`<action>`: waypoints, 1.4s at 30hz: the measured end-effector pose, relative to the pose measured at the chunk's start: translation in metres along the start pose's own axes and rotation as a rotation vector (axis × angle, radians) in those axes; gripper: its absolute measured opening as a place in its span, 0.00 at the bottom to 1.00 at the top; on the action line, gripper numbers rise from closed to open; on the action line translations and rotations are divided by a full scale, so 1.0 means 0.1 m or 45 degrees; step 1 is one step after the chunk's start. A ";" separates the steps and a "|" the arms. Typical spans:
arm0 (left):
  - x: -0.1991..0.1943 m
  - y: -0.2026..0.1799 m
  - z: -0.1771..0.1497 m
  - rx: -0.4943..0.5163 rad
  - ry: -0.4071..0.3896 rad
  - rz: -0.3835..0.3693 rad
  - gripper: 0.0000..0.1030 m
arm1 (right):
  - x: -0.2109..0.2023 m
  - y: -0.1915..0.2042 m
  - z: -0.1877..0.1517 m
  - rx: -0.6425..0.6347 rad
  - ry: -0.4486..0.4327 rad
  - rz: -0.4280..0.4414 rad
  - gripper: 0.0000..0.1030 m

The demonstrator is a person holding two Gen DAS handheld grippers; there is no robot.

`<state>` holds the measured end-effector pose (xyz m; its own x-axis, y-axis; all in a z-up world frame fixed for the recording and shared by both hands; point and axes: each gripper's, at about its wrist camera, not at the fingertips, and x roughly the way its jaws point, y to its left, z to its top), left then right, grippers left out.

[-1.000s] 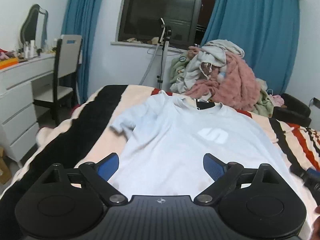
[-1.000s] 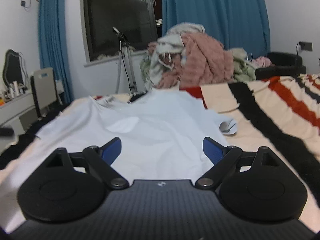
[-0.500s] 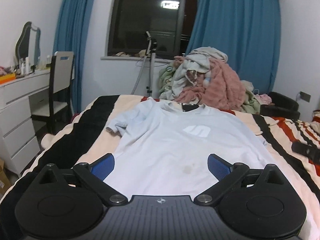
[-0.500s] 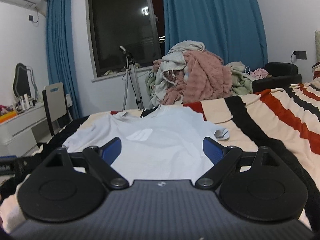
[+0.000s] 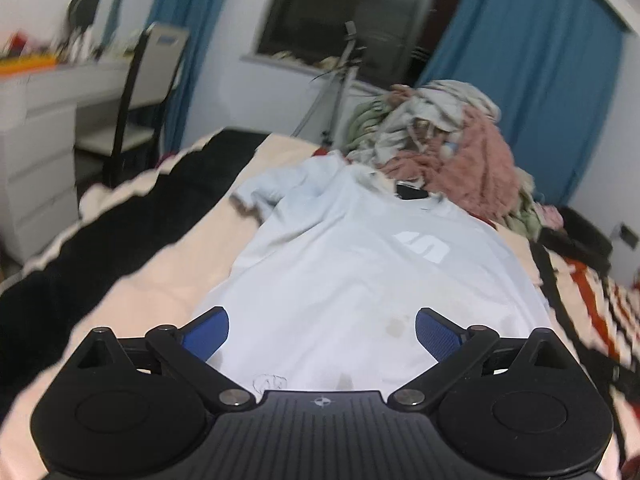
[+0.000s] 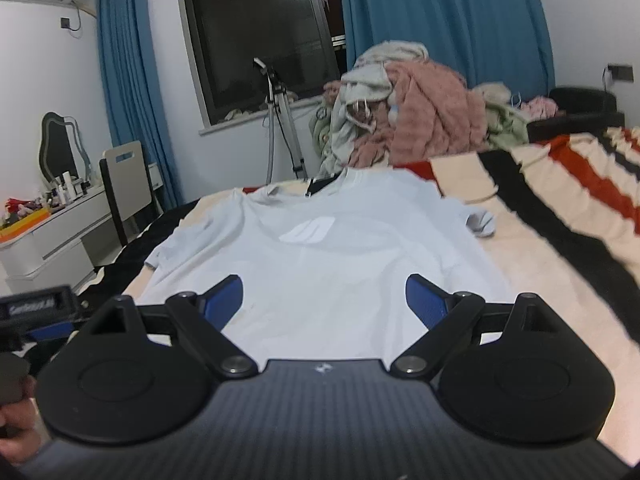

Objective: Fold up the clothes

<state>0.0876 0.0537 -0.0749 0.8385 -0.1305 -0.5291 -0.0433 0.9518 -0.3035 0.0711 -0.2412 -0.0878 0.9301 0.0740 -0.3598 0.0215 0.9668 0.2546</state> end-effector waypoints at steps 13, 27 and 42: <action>1.48 0.97 0.92 -0.414 -0.051 0.050 0.54 | 0.63 -0.20 -0.15 0.141 0.122 0.012 0.87; 2.41 0.91 2.28 -0.012 -0.128 0.140 0.02 | 1.10 -0.35 -0.25 0.197 0.178 -0.034 0.87; 2.75 1.06 2.77 -0.054 -0.094 0.386 0.57 | 1.31 -0.26 -0.23 0.124 0.158 -0.053 0.87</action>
<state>0.4639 0.1959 -0.0336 0.8209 0.1795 -0.5421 -0.3190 0.9315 -0.1746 0.1840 -0.2508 -0.1616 0.8751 0.0700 -0.4788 0.1000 0.9419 0.3206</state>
